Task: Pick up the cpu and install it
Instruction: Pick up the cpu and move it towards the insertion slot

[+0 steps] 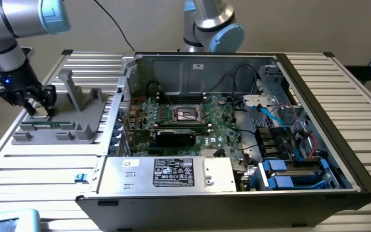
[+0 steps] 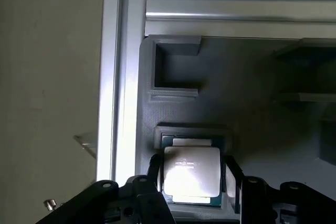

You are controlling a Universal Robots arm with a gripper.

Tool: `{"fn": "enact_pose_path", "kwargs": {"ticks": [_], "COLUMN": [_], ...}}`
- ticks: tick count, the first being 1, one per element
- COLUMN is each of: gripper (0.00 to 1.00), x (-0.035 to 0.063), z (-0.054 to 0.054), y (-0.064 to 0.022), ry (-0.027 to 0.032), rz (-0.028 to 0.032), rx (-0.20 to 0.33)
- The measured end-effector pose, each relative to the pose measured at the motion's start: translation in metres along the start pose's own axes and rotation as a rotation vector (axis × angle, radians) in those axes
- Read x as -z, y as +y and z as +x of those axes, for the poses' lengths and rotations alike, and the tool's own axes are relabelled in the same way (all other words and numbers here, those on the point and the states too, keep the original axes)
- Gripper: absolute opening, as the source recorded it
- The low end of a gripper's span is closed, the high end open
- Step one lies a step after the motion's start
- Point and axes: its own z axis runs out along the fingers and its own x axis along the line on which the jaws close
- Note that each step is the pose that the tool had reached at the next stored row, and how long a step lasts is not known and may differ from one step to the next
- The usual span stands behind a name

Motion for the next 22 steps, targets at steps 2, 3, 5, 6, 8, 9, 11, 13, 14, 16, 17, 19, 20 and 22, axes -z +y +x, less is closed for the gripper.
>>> {"fn": "enact_pose_path", "kwargs": {"ticks": [2, 3, 5, 6, 8, 9, 11, 13, 14, 16, 17, 19, 20, 22], "gripper": [0.55, 0.55, 0.55, 0.55, 0.55, 0.55, 0.55, 0.55, 0.55, 0.55, 0.55, 0.55, 0.55, 0.55], "x": [0.0044, 0.0079, 0.0163, 0.0207, 0.0297, 0.0342, 0.0434, 0.0524, 0.0569, 0.0662, 0.0709, 0.0799, 0.0844, 0.0935], "z": [0.0, 0.0, 0.0, 0.0, 0.0, 0.0, 0.0, -0.001, -0.001, -0.002, -0.003, -0.004, -0.004, -0.006], "y": [0.0002, 0.0004, 0.0008, 0.001, 0.0015, 0.0017, 0.0021, 0.0026, 0.0028, 0.0032, 0.0034, 0.0038, 0.004, 0.0044], "ry": [0.0011, 0.0018, 0.0029, 0.0035, 0.0049, 0.0056, 0.0071, 0.0082, 0.0086, 0.0093, 0.0095, 0.0101, 0.0103, 0.0108], "rz": [-0.0004, -0.0005, -0.0006, -0.0006, -0.0007, -0.0008, -0.0008, -0.0008, -0.0008, -0.0008, -0.0009, -0.0009, -0.0009, -0.0009], "rx": [0.0, 0.0, 0.0, 0.0, 0.0, 0.0, 0.0, 0.0, 0.0, 0.0, 0.0, 0.0, 0.0, 0.0]}}
